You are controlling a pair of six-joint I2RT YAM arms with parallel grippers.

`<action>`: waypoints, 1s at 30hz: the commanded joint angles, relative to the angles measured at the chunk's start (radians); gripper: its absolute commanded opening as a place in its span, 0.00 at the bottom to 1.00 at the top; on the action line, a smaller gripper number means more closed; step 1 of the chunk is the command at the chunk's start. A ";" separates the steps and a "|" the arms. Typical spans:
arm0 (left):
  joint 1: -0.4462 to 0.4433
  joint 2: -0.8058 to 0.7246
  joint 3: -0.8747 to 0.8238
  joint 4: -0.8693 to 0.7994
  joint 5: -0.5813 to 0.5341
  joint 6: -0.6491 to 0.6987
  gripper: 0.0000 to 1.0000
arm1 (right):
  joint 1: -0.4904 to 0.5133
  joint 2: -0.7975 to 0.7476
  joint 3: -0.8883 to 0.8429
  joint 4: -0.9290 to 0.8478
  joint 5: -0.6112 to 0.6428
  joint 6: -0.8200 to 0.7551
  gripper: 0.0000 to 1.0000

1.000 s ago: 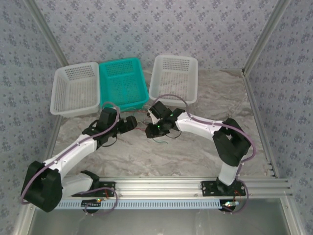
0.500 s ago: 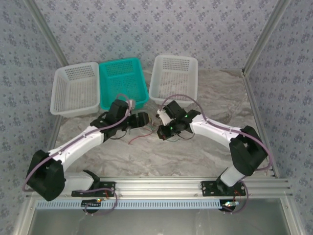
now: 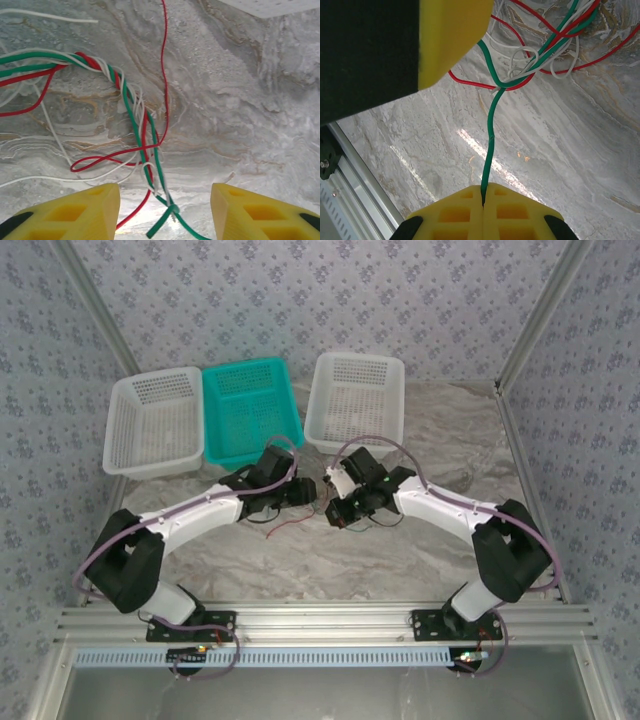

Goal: Untangle the cables

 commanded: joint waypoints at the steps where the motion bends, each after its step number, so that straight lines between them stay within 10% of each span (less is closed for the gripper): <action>1: -0.001 0.025 -0.015 0.049 0.027 -0.010 0.40 | -0.012 -0.025 -0.012 0.012 -0.038 0.008 0.00; 11: 0.002 0.031 -0.023 0.099 -0.004 -0.039 0.00 | -0.021 -0.032 -0.020 0.021 -0.047 0.019 0.00; 30: 0.219 -0.593 -0.164 -0.177 -0.165 -0.040 0.00 | -0.336 -0.185 -0.237 0.066 0.057 0.212 0.00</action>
